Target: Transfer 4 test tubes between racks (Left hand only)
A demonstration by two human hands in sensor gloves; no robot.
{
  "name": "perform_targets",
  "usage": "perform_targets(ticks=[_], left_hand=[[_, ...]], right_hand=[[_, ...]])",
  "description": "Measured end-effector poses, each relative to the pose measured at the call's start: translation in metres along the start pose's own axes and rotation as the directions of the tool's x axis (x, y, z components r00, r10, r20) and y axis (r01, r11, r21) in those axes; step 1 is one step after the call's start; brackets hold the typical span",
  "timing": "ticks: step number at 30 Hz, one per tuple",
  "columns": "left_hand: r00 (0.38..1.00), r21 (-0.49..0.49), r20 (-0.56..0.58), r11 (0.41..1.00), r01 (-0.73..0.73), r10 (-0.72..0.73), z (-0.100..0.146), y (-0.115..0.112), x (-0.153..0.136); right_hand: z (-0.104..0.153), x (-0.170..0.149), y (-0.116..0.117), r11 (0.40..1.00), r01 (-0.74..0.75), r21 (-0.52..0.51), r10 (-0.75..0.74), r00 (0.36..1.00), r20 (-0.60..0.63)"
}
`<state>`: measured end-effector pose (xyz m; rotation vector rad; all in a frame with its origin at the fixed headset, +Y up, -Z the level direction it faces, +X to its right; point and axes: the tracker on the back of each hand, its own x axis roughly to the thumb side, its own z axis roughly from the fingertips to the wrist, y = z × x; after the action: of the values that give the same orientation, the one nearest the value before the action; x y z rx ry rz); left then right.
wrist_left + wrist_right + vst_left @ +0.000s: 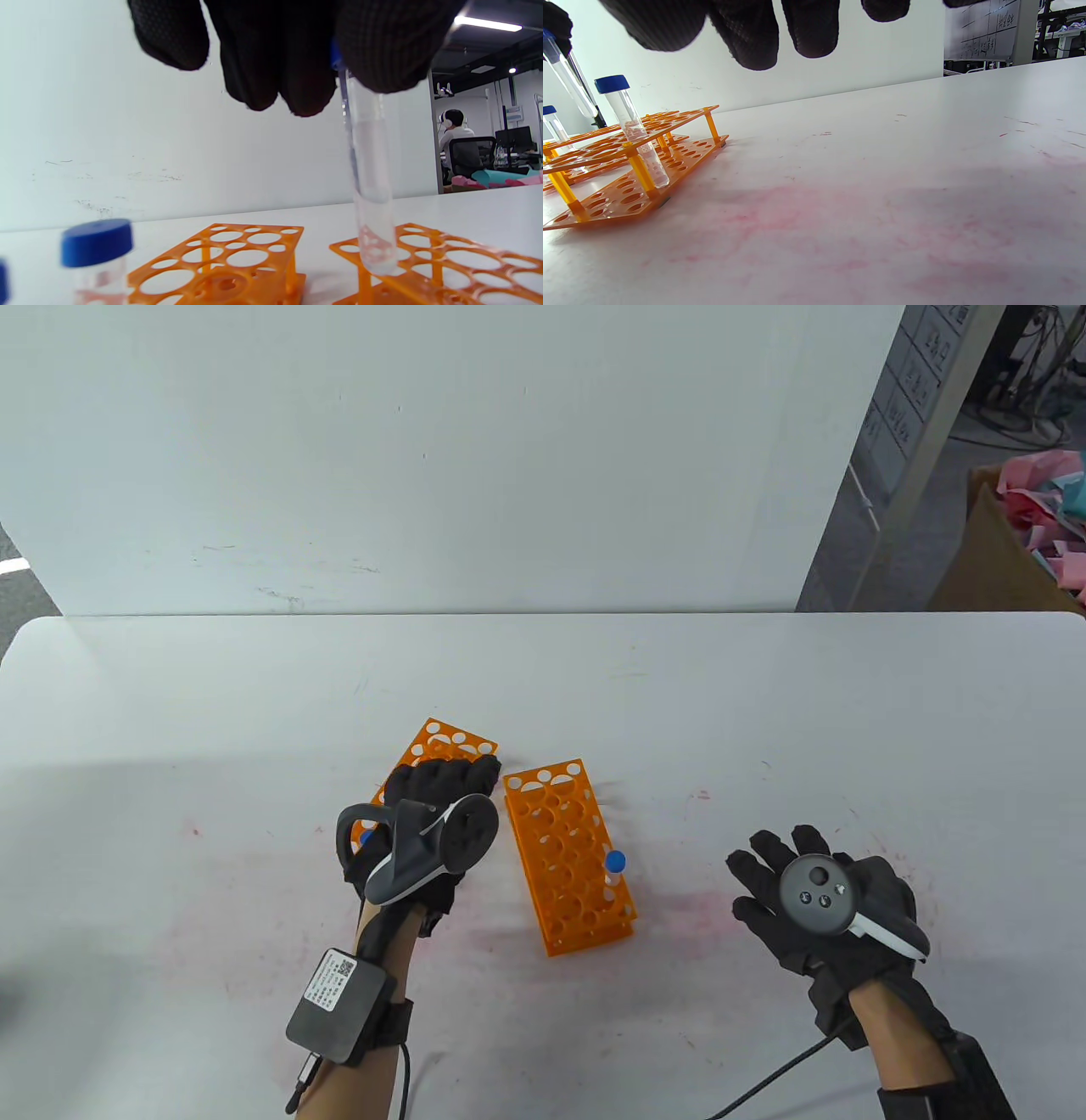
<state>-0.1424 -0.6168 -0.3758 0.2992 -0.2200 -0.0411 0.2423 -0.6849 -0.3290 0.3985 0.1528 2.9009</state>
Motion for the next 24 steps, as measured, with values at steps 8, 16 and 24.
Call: perform_targets(ticks=[8, 16, 24], left_hand=[[0.994, -0.033, -0.063, 0.996, 0.083, -0.085, 0.001, -0.001, -0.016], [0.989, -0.122, -0.106, 0.989, 0.086, -0.099, 0.003, -0.006, -0.034], [0.986, -0.139, -0.125, 0.986, 0.097, -0.114, 0.004, -0.009, -0.041]], right_hand=[[-0.001, 0.000, 0.001, 1.000, -0.003, 0.014, 0.003, 1.000, 0.001], [-0.001, 0.000, 0.002, 1.000, -0.001, 0.019, 0.001, 1.000, 0.002], [-0.001, 0.000, 0.002, 1.000, 0.000, 0.019, 0.000, 1.000, 0.006]])
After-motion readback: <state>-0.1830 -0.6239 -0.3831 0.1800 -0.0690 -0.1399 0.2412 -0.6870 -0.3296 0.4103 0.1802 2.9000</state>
